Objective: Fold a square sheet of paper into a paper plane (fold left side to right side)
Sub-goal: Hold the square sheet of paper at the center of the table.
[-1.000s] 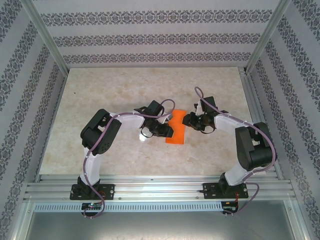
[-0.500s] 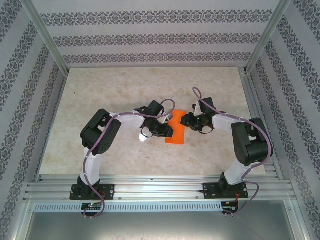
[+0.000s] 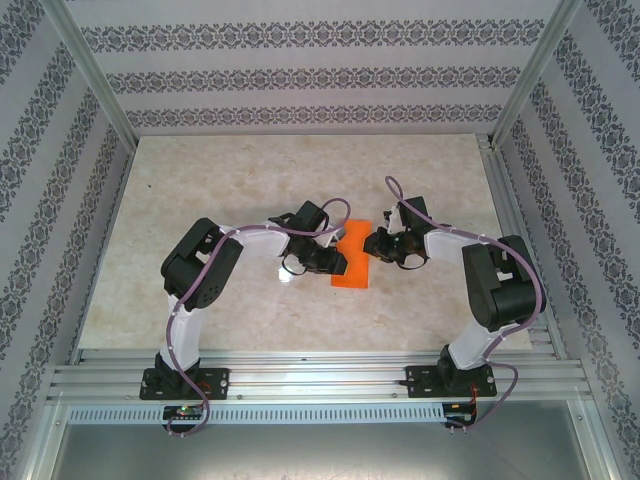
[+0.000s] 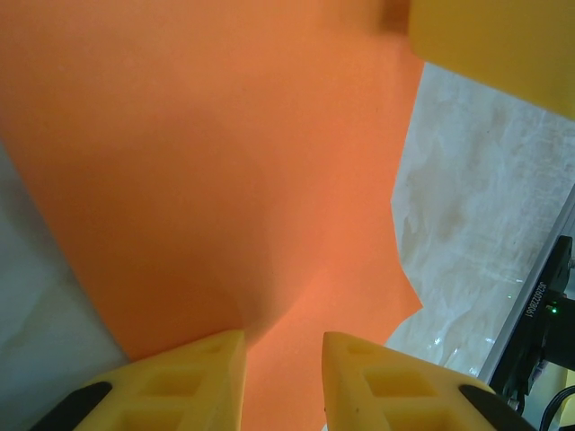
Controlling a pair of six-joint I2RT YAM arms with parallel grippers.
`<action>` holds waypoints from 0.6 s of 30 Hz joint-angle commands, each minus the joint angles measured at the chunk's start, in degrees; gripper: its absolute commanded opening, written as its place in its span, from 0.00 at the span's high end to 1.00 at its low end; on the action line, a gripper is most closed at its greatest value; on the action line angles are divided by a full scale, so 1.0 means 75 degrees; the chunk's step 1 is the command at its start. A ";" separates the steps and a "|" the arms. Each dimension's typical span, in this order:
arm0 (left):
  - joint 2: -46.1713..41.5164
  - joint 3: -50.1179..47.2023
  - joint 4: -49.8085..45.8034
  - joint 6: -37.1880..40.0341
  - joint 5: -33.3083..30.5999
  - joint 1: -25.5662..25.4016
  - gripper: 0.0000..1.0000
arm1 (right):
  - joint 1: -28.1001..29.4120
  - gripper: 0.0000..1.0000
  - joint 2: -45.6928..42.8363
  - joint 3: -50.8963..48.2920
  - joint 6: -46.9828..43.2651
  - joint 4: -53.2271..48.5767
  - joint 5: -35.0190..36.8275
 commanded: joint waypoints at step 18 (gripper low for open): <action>-0.0881 0.0491 -0.0697 0.0179 -0.0505 -0.0176 0.56 | -0.0044 1.00 0.0849 0.0985 -0.0678 -0.1168 0.0640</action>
